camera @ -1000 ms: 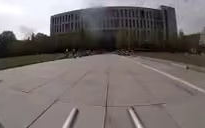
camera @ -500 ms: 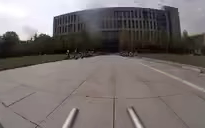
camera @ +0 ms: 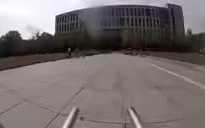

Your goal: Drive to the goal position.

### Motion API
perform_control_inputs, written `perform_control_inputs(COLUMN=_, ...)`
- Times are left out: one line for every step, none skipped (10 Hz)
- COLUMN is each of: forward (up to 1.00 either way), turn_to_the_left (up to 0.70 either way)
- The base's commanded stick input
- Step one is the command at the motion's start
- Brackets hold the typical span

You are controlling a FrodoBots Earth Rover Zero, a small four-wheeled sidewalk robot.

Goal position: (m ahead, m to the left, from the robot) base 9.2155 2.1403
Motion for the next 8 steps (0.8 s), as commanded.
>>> perform_control_inputs(forward=1.00, turn_to_the_left=0.02)
perform_control_inputs(forward=1.00, turn_to_the_left=0.02)
perform_control_inputs(forward=1.00, turn_to_the_left=0.02)
perform_control_inputs(forward=1.00, turn_to_the_left=0.02)
perform_control_inputs(forward=1.00, turn_to_the_left=0.02)
perform_control_inputs(forward=1.00, turn_to_the_left=0.02)
perform_control_inputs(forward=1.00, turn_to_the_left=-0.13)
perform_control_inputs(forward=1.00, turn_to_the_left=-0.30)
